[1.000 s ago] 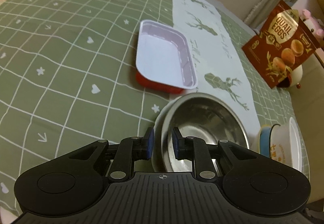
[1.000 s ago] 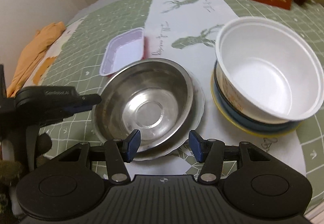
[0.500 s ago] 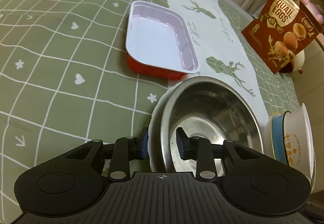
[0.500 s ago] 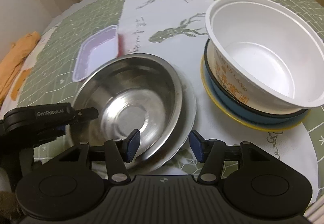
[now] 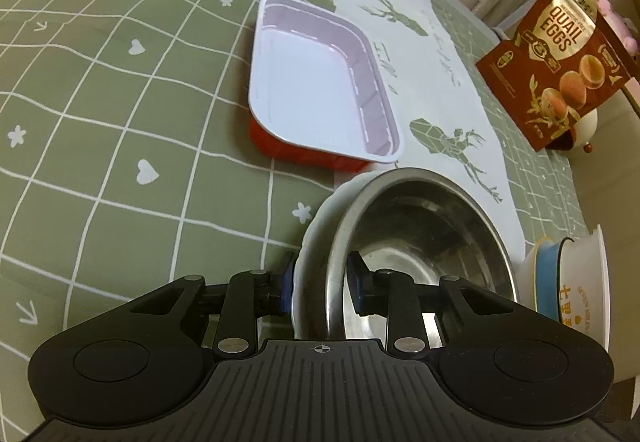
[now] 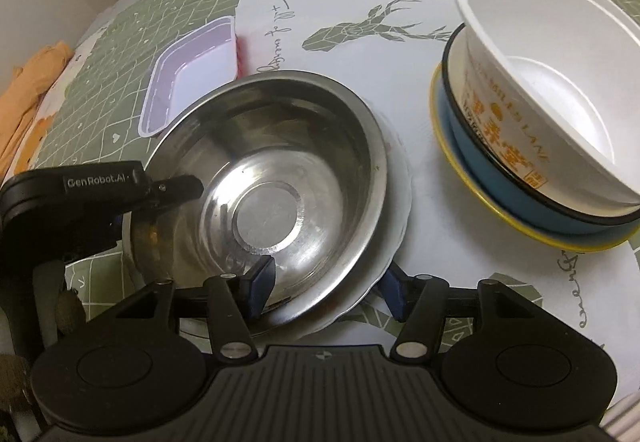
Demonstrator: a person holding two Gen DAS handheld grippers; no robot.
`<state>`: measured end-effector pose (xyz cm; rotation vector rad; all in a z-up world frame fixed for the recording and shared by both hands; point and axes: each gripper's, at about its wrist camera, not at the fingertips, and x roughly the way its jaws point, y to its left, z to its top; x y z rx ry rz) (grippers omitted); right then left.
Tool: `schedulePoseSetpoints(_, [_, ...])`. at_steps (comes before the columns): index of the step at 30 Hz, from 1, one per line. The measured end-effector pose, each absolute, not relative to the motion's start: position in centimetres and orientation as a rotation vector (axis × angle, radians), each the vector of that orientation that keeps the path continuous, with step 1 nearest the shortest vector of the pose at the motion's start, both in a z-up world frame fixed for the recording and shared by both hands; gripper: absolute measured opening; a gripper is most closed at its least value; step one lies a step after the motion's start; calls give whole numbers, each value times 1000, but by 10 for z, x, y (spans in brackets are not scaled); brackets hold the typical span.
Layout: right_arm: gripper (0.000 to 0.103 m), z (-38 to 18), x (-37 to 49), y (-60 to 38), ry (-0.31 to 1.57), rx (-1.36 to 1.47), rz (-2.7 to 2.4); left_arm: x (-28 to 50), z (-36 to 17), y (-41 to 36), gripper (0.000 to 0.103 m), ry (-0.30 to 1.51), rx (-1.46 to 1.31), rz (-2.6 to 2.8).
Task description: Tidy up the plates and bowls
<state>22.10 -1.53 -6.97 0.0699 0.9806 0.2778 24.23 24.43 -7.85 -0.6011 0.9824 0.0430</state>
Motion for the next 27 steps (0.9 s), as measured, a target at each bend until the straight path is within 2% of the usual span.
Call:
schedulePoseSetpoints(10, [59,-71,222,-14,998,55,317,238,-71,247,30,962,-605,66])
schedulePoseSetpoints(18, [59,-57,206,-17,922,2,314,212,-31,250,27,835,-567,117])
schedulePoseSetpoints(23, [59,-36,185,-22,813,-33,310,193,-7,244,27,744,-574,91])
schedulePoseSetpoints(27, [59,-8,160,-35,654,-51,319,177,17,224,27,650,-544,35])
